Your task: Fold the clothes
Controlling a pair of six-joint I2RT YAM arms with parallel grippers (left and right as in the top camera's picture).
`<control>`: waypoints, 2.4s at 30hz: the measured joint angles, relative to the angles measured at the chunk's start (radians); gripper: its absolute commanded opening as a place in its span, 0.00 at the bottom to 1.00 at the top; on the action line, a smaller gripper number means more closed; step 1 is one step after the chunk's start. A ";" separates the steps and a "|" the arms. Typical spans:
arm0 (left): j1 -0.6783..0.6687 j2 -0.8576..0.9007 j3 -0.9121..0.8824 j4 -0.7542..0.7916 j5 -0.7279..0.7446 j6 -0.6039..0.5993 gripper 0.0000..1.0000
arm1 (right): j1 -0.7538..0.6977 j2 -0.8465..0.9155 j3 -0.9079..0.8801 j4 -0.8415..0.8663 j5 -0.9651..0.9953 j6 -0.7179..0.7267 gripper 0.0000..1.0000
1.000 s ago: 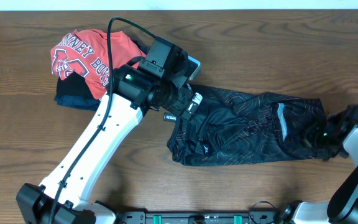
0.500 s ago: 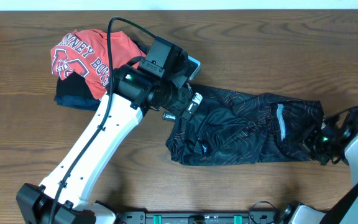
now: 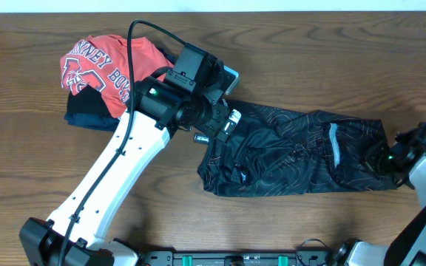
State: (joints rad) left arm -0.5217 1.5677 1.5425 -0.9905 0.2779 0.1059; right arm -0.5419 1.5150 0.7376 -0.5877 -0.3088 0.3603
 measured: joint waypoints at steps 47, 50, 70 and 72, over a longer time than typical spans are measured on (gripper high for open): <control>0.000 0.000 0.000 0.005 0.000 0.000 0.98 | 0.000 -0.015 0.142 -0.280 0.102 -0.073 0.08; 0.000 0.000 0.000 0.008 0.000 0.000 0.98 | 0.000 -0.015 0.089 -0.163 0.123 -0.050 0.06; 0.000 0.000 0.000 0.008 0.000 0.000 0.98 | -0.059 -0.015 0.055 -0.236 0.096 -0.031 0.34; 0.000 0.000 0.000 0.008 0.000 0.000 0.98 | -0.088 -0.015 0.081 -0.185 0.076 -0.035 0.52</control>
State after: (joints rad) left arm -0.5213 1.5677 1.5425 -0.9825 0.2775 0.1059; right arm -0.6300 1.5002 0.8185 -0.7723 -0.2325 0.3252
